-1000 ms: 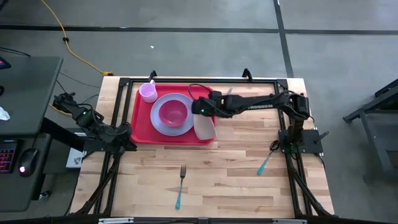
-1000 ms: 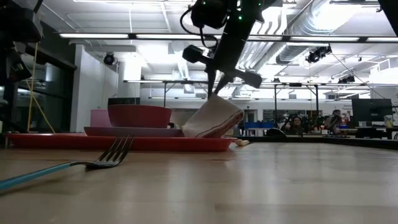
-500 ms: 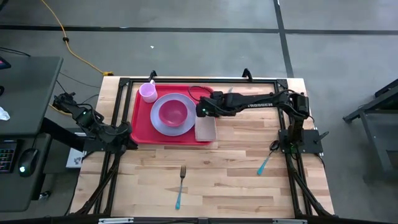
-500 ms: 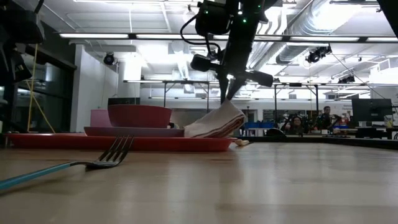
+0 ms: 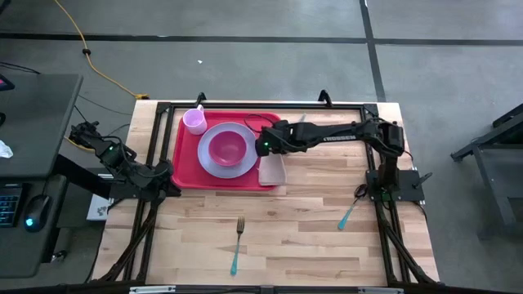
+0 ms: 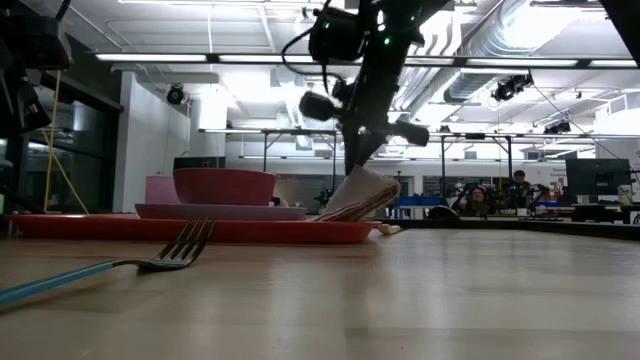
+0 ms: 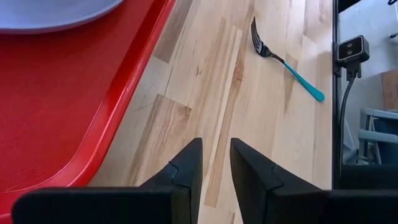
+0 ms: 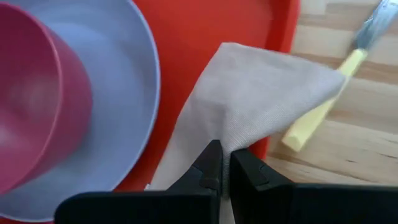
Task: Set up tray
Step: Put the brown napkin on the red tray to the right of the purple plate
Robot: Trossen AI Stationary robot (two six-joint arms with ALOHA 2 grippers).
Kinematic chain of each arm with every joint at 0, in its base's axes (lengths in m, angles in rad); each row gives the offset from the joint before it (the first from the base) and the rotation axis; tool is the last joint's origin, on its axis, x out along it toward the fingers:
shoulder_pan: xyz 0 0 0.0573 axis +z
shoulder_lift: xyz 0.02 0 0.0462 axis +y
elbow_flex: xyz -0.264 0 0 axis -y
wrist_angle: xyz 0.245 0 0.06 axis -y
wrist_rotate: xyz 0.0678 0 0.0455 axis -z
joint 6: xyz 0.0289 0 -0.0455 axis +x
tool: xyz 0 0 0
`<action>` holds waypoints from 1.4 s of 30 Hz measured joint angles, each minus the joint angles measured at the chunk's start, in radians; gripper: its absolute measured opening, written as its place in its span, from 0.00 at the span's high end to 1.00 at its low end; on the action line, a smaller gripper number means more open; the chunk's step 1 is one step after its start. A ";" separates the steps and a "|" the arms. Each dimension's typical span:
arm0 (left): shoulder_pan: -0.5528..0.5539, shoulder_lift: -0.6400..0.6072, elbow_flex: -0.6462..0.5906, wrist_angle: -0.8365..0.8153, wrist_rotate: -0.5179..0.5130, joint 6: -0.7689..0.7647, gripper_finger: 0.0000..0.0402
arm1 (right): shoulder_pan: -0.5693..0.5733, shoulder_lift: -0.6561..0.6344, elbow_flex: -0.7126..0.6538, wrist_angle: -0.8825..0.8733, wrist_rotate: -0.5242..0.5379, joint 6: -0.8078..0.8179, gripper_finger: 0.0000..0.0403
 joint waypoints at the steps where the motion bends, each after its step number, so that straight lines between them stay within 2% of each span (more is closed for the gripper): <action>1: 0.000 0.000 0.000 0.000 0.000 0.000 0.72 | -0.002 0.010 0.000 0.005 -0.008 -0.002 1.00; 6: 0.000 0.000 0.000 0.000 0.001 -0.002 0.72 | -0.002 0.042 0.000 0.005 -0.044 -0.033 1.00; 22: 0.000 0.000 0.000 0.001 0.001 -0.010 0.72 | -0.060 0.048 0.000 0.001 -0.038 -0.096 1.00; 25: 0.000 0.000 0.000 0.001 0.001 -0.010 0.72 | -0.071 0.066 0.000 0.018 -0.064 -0.096 1.00; 31: 0.000 0.000 0.000 0.004 0.000 -0.017 0.72 | -0.071 0.113 0.000 0.056 -0.095 -0.079 1.00; 42: 0.000 0.000 0.000 0.004 -0.001 -0.019 0.72 | -0.088 0.115 0.000 0.075 -0.053 0.013 1.00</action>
